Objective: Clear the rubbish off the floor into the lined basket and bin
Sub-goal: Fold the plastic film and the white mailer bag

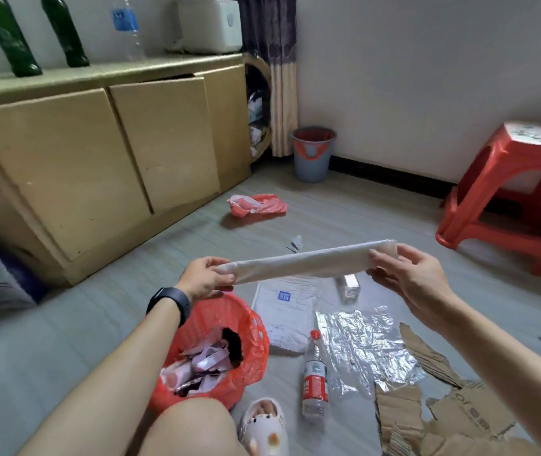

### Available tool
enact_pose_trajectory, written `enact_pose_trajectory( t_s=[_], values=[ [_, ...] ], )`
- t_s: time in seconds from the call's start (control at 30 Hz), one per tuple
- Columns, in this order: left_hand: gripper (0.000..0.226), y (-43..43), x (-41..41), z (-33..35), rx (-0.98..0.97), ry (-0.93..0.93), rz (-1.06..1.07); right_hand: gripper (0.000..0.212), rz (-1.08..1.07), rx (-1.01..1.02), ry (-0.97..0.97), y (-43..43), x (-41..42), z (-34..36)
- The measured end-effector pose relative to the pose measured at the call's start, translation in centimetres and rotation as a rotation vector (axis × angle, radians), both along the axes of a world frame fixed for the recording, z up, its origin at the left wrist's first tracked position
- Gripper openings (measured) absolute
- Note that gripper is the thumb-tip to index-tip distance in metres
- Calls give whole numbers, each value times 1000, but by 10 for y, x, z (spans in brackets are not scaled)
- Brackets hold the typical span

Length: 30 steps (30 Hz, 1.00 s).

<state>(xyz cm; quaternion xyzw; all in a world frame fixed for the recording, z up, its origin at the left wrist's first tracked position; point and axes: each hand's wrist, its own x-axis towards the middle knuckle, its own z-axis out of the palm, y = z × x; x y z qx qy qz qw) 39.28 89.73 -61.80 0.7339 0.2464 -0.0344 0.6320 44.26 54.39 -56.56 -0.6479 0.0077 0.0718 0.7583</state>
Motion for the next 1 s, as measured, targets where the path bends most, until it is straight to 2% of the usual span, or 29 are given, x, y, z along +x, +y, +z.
enact_pose_trajectory(
  t_s=[0.1, 0.17, 0.23, 0.33, 0.4, 0.5, 0.63, 0.8, 0.9, 1.0],
  values=[
    [30, 33, -25, -24, 92, -23, 82, 23, 138, -167, -110, 45, -3, 0],
    [26, 55, -42, -42, 271, -1, 97, 10, 148, -408, -282, 75, 2, -4],
    [25, 74, -57, -61, 445, 52, 120, 8, 146, -594, -432, 103, 9, -6],
    [34, 96, -83, -94, 750, 151, 169, 11, 210, -795, -588, 137, 13, -13],
    [47, 102, -93, -113, 866, 222, 164, 16, 223, -929, -734, 154, 12, -15],
    [68, 109, -101, -142, 911, 324, 101, 11, 278, -1004, -935, 190, 7, -16],
    [98, 94, -110, -166, 860, 305, 99, 5, 417, -1055, -1120, 222, -5, -10],
    [102, 83, -104, -170, 926, 362, 126, 8, 613, -1131, -1135, 255, -9, -24],
    [102, 72, -106, -169, 955, 418, 162, 13, 712, -1169, -1061, 262, -16, -60],
    [102, 62, -109, -167, 929, 453, 228, 23, 725, -1285, -950, 252, -15, -103]
  ],
)
